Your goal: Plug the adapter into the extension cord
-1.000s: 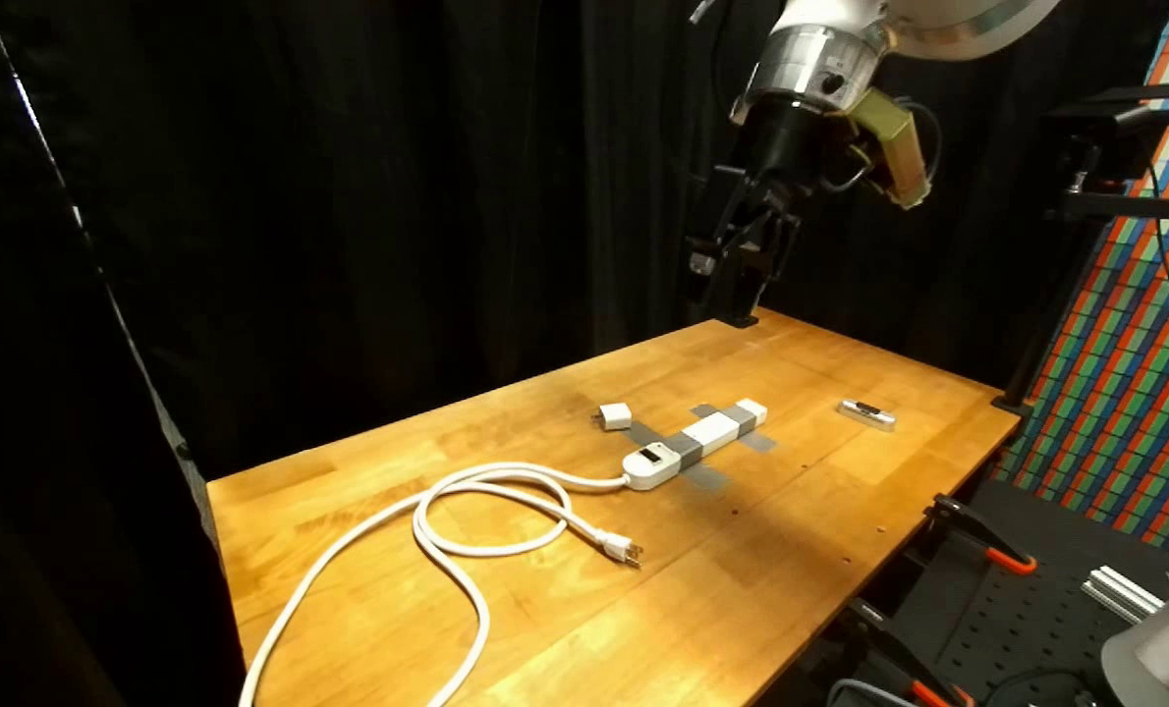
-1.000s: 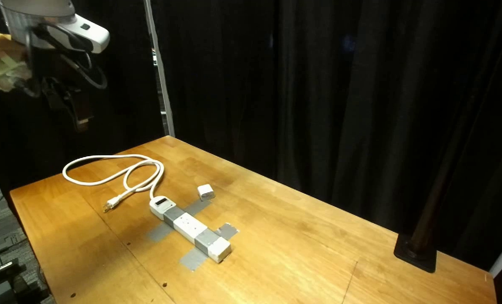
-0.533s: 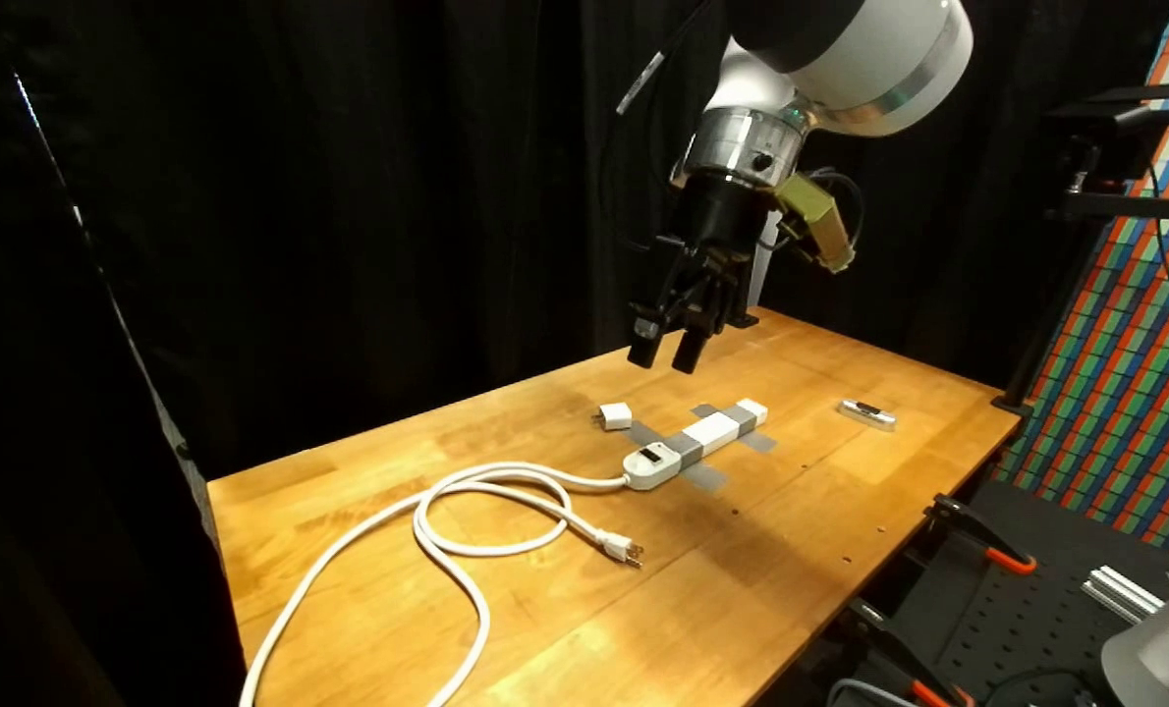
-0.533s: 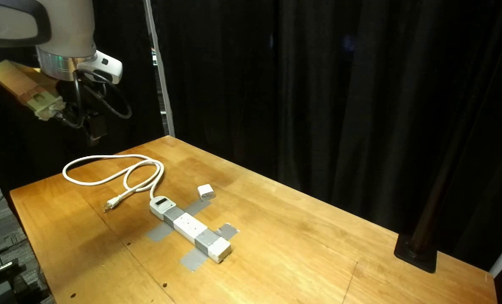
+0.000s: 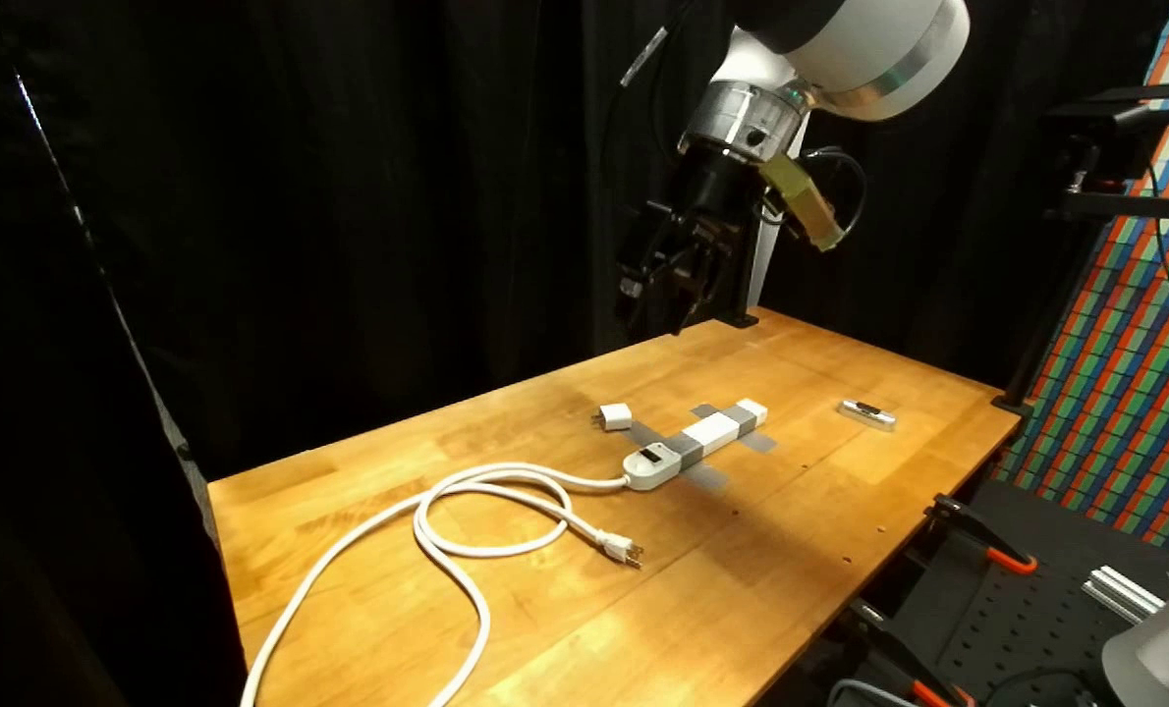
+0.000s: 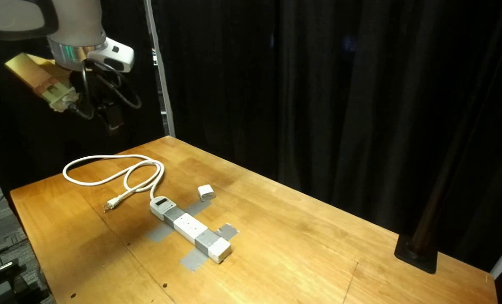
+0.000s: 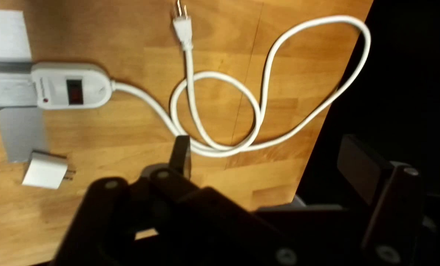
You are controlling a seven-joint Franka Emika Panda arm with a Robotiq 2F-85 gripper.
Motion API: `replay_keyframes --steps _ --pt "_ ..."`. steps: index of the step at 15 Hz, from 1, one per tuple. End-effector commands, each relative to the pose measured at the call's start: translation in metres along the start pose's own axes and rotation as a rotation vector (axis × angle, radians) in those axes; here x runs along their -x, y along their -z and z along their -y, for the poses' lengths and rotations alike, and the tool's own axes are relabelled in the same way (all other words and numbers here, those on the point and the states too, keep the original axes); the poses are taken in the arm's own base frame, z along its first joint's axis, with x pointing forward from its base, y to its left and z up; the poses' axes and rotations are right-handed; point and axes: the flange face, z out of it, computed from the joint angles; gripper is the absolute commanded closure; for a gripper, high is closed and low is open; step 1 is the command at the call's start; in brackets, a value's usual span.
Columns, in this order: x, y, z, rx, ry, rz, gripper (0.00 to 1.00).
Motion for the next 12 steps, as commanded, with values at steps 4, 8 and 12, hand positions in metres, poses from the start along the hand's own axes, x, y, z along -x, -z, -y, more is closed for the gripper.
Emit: replay_keyframes --steps 4,8,12 --pt "-0.033 0.051 -0.025 0.038 -0.049 -0.192 0.00" --pt "-0.038 0.058 -0.026 0.040 -0.052 -0.213 0.00" --pt "-0.046 0.057 -0.032 0.130 0.109 -0.242 0.00"
